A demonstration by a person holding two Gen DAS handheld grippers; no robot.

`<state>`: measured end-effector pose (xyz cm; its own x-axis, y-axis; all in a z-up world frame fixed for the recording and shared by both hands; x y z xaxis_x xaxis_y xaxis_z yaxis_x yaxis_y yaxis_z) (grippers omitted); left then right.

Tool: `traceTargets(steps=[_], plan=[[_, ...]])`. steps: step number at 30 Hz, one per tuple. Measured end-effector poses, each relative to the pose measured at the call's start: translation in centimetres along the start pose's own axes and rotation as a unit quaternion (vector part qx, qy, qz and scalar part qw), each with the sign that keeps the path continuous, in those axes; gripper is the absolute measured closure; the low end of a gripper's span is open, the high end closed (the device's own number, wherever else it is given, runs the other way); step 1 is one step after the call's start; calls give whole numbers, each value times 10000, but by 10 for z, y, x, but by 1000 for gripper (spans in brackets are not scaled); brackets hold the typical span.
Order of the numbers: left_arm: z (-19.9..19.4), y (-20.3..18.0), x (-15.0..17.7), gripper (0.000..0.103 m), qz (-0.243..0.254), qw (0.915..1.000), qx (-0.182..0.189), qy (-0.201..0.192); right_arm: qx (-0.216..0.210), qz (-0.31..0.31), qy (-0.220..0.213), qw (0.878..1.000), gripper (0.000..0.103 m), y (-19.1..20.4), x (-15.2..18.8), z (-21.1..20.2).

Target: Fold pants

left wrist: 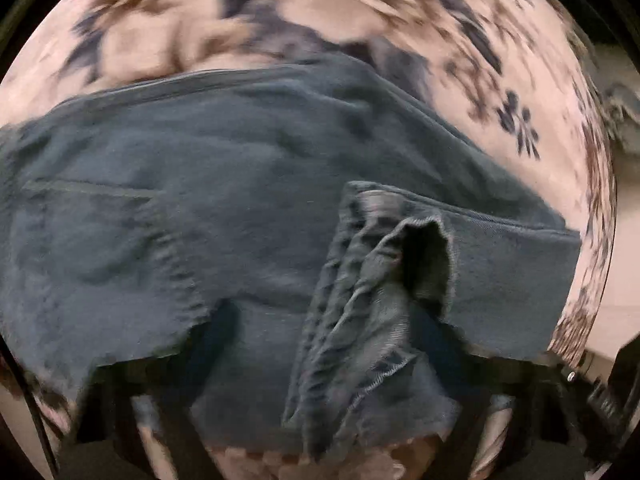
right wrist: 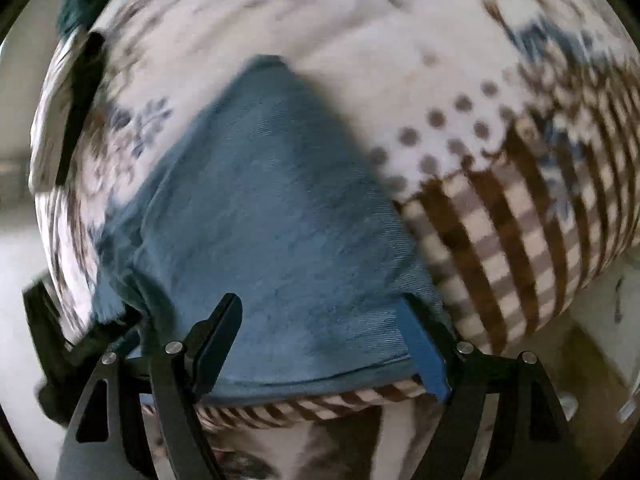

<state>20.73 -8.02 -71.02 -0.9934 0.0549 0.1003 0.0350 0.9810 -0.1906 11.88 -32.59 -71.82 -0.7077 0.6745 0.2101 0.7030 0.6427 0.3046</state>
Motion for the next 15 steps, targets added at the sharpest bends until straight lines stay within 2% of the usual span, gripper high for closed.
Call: traceTargets(steps=[1,3,5,9,15], plan=[[2,-4,1,87,141,9999,-27,-63,10,43,39,10000,21,-2,-3,3],[-7,-5,4,93,181,9995,-12,-256,21,53,45,10000,21,-3,-5,2],[-20,-3,11,94,195,9986,-96,-476,44,-65,67,9999,21,0,-6,2],[-29,7,16,97,-22,9980,-184,-610,26,-247,107,9996,21,9,1,-4],[-29,3,-2,97,-95,9972,-65,-735,196,-567,191,9980,21,9,14,-9]])
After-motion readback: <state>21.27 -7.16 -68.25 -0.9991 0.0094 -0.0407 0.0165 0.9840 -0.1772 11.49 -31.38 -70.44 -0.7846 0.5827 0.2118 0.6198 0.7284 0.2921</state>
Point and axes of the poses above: each gripper's, at about its wrist camera, not at the fingertips, and z roughly the way its jaws point, y to its left, x to its underside, the point moved 6 cm from there along z, roughly the way its jaws point, and after that the axes turned 2 degrees about x, right-handed, at the moved point
